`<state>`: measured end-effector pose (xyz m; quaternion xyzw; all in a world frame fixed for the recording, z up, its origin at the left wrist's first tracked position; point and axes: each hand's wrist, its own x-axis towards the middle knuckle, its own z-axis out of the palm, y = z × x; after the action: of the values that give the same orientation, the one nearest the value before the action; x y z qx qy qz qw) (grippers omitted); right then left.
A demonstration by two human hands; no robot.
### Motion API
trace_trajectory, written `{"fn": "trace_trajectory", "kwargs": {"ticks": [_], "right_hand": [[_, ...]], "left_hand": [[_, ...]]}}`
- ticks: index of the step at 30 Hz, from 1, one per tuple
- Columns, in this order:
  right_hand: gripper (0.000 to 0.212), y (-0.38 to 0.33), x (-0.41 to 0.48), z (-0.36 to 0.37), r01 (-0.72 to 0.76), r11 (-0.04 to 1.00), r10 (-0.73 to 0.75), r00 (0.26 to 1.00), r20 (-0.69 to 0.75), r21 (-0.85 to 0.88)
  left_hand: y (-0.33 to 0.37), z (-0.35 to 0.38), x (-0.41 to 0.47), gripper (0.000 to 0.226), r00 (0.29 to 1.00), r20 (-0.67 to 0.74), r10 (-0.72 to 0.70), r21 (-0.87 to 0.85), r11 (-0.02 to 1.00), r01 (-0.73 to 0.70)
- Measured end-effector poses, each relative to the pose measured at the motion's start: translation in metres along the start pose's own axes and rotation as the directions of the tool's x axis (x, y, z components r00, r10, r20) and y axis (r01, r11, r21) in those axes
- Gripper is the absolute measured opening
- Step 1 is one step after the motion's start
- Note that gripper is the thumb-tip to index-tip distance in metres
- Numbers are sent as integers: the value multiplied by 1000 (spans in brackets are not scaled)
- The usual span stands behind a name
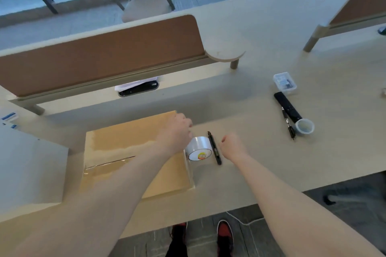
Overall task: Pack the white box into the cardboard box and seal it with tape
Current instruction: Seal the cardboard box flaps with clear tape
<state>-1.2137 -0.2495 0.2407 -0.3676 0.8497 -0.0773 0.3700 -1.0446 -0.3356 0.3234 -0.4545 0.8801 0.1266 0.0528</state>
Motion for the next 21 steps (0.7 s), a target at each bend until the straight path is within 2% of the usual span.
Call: {"fn": "trace_trajectory", "kwargs": {"ticks": [4,6,8,11,14,18,21], "right_hand": [[14,-5,8,15,-60,998,61,998,30,-34],[17,-6,11,25,-87,996,87,996,24,-32],[17,-6,16,33,-98,993,99,995,8,-59],[6,-5,18,38,-74,981,75,997,-3,-181],[13,1,21,46,-52,956,58,998,11,-287],[15,3,23,52,-83,970,87,996,5,-228],[8,3,14,46,-180,980,181,984,6,-85]], "left_hand": [[0,4,32,27,980,181,81,18,996,-86],[1,11,42,24,962,237,133,32,989,-145],[2,18,51,22,946,278,167,45,981,-187],[-3,26,63,22,926,315,207,64,969,-238],[-8,31,72,21,911,336,239,44,962,-269],[-17,33,82,25,872,406,275,-12,955,-295],[-18,27,85,25,803,513,302,-48,945,-325]]}}
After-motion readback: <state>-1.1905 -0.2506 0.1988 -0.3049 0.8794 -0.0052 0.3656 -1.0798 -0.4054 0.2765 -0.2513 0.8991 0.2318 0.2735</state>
